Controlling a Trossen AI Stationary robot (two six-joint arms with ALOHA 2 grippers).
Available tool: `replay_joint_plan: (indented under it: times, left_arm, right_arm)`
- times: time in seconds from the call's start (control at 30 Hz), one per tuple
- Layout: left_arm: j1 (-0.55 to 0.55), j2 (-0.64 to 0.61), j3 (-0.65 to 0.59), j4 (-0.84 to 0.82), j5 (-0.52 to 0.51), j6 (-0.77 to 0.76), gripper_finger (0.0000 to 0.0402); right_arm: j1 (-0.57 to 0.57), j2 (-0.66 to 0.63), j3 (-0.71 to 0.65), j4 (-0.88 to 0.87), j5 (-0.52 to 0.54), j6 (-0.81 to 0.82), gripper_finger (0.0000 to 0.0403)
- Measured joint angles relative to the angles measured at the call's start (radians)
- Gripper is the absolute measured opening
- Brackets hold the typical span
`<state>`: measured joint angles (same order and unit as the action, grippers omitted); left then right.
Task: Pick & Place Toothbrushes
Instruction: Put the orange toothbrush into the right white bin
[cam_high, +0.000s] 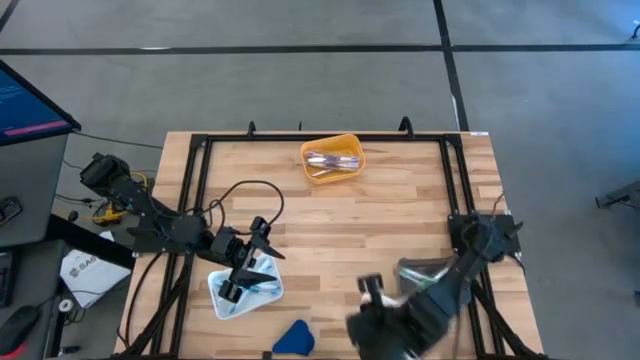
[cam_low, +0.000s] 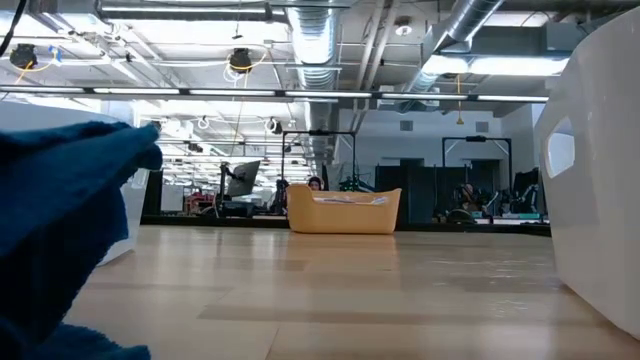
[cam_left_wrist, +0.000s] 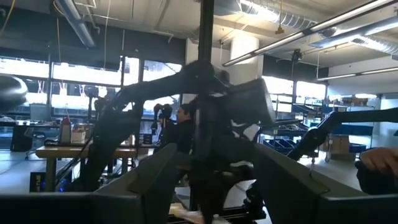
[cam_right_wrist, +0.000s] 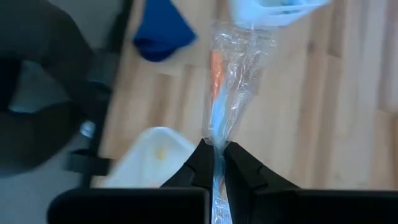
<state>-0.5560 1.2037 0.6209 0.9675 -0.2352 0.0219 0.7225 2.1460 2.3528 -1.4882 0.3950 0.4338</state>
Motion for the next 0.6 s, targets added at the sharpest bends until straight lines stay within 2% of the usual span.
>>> replay_joint_plan:
  times: [0.23,0.43,0.6]
  left_arm:
    - [0.0,0.0,0.0,0.007,0.0,0.0,0.0204]
    - [-0.001,0.0,0.0,0.008,0.0,-0.004,0.0204]
    - [-0.006,0.0,0.0,0.008,0.0,-0.01,0.0204]
  right_arm:
    - [0.095,0.068,-0.04,0.044,0.042,0.212,0.001]
    - [0.11,0.094,-0.125,0.023,-0.067,0.291,0.001]
    - [0.115,0.093,-0.176,0.042,-0.076,0.319,0.001]
